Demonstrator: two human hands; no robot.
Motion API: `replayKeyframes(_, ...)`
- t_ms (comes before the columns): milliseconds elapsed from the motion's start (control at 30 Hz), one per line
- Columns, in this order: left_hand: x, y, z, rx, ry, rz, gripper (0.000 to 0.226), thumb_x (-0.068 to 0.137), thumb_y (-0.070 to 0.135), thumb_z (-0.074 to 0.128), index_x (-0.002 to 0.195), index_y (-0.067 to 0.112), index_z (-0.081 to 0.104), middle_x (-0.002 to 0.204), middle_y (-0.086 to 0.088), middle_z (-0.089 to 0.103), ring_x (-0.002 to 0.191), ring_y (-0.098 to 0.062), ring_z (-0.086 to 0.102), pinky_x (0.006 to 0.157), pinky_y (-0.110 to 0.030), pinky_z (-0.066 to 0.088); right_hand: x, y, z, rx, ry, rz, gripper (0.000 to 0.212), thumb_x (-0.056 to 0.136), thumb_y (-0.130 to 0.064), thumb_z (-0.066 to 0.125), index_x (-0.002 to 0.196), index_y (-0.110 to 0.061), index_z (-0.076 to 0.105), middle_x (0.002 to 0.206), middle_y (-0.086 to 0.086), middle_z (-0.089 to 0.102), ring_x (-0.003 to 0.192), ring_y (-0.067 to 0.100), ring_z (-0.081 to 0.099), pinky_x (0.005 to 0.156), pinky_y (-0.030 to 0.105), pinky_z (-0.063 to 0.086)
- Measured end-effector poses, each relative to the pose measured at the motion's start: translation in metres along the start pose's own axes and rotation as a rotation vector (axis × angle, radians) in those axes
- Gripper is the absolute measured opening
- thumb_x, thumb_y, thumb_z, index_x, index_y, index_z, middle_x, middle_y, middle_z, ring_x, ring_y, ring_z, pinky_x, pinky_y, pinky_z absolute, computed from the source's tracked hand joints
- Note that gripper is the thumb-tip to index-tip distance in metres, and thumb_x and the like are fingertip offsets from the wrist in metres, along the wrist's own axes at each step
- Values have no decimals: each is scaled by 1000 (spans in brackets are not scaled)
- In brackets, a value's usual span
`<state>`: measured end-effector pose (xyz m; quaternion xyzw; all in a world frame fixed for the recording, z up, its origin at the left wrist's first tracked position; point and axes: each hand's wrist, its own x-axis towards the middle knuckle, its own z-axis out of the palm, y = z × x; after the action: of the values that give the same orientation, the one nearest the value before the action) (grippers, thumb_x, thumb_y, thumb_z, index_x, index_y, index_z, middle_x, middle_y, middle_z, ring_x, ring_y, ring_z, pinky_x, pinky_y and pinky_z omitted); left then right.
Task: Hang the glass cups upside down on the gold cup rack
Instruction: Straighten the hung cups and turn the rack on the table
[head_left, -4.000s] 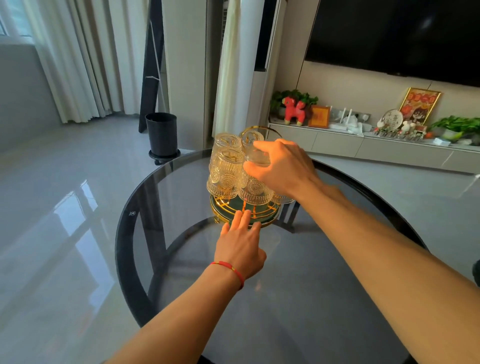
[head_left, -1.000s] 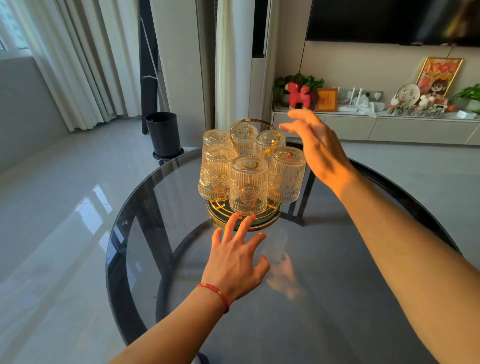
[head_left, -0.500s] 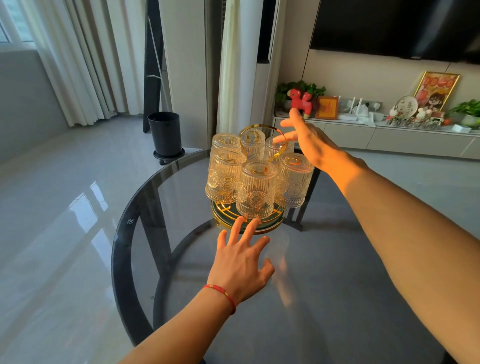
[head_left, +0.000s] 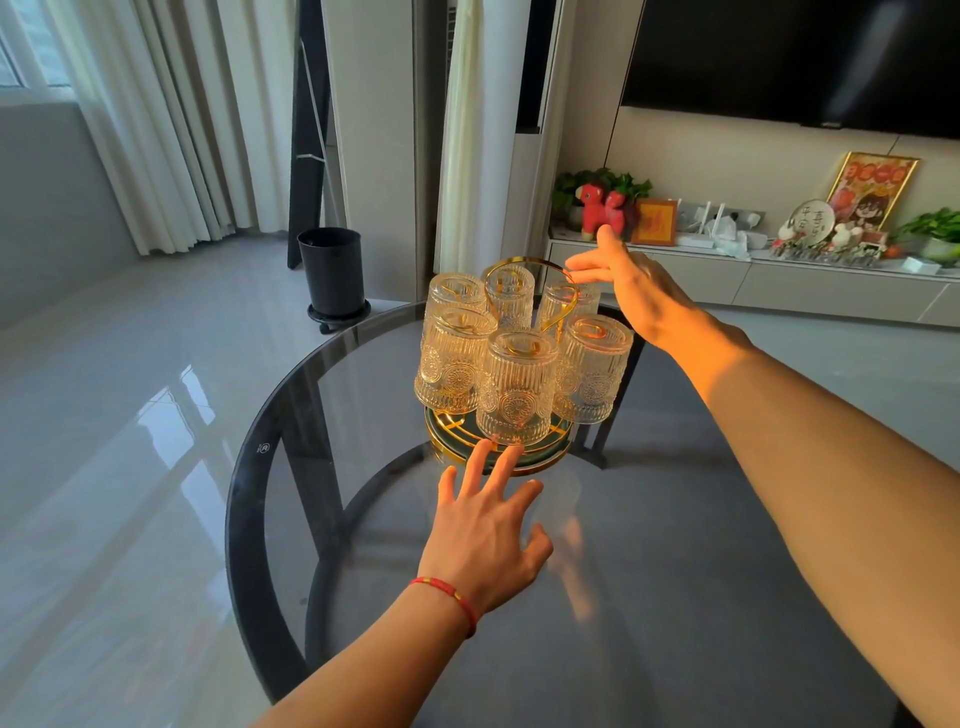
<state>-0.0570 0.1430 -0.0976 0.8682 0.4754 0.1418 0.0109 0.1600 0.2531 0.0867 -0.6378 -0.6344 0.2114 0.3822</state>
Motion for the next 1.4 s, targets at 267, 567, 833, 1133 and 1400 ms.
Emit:
replayKeyframes(267, 0, 1, -2, -9, -10, -5, 63, 87, 65, 30, 142, 39, 46, 165, -3, 19, 151, -34, 0, 114, -61, 0, -2, 8, -4, -50, -14, 9, 94, 88, -82, 10, 134, -23, 66, 133, -1, 72, 141, 24, 48, 117, 51, 27)
replayKeyframes(567, -1, 3, -3, -3, -26, -8, 62, 88, 63, 29, 143, 40, 45, 165, -2, 19, 151, -33, -1, 117, -63, 6, -1, -3, -4, 221, -1, 19, 81, 99, -68, 12, 129, -18, 69, 137, 10, 67, 133, 17, 50, 121, 55, 9)
replayKeyframes(833, -2, 4, -6, -17, -37, -7, 61, 88, 62, 30, 142, 38, 45, 165, -2, 18, 151, -33, -2, 117, -63, 3, 23, -36, 12, 85, -137, 9, 91, 87, -81, 15, 118, -23, 78, 161, 7, 45, 152, 21, 29, 119, 50, 9)
replayKeyframes(1133, -3, 4, -8, -37, -32, -2, 63, 86, 60, 27, 142, 36, 45, 165, -2, 18, 151, -33, -3, 117, -63, 6, 44, -54, 39, -110, -250, 74, 116, 70, -98, 13, 134, -18, 67, 135, 6, 69, 133, 25, 58, 121, 63, 19)
replayKeyframes(1400, -4, 4, -10, -40, -19, 8, 62, 86, 60, 28, 139, 36, 48, 164, -4, 22, 151, -36, 2, 116, -64, 8, 54, -56, 40, -112, -282, 117, 119, 63, -100, 9, 125, -20, 72, 141, 6, 65, 129, 15, 57, 120, 56, 17)
